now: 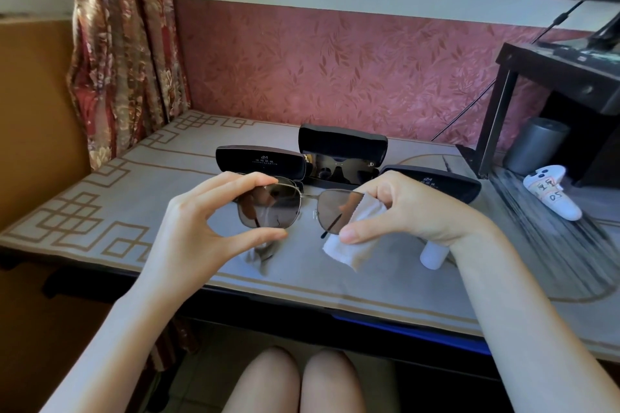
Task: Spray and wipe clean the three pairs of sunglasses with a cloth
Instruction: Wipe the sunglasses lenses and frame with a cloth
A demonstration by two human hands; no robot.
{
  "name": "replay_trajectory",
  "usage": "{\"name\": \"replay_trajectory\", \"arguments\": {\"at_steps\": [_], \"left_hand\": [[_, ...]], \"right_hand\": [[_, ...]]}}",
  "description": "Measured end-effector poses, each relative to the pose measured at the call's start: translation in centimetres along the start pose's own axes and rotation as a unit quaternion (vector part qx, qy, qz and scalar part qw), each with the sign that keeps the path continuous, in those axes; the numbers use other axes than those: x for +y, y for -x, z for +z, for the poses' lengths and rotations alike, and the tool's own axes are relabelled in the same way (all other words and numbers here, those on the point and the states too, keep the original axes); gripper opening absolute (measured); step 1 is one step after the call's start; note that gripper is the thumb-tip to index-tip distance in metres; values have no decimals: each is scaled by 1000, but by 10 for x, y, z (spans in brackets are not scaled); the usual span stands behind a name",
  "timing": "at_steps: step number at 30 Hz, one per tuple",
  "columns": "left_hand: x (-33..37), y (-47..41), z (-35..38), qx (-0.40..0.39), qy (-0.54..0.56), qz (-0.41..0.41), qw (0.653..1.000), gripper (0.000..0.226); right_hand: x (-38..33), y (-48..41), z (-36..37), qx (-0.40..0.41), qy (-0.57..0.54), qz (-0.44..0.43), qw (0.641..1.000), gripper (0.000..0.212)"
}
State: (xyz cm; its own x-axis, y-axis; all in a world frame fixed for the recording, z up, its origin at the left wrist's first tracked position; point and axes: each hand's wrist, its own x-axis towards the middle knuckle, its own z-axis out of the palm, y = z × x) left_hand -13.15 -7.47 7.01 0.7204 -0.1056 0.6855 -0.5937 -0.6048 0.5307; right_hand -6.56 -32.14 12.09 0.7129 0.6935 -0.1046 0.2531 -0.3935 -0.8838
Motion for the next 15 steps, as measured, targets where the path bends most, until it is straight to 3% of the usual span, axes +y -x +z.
{"name": "replay_trajectory", "arguments": {"at_steps": [7, 15], "left_hand": [[2, -2, 4, -19, 8, 11, 1000, 57], [-3, 0, 0, -9, 9, 7, 1000, 52]], "right_hand": [[-7, -9, 14, 23, 16, -27, 999, 13], [1, -1, 0, -10, 28, 0, 1000, 18]]}}
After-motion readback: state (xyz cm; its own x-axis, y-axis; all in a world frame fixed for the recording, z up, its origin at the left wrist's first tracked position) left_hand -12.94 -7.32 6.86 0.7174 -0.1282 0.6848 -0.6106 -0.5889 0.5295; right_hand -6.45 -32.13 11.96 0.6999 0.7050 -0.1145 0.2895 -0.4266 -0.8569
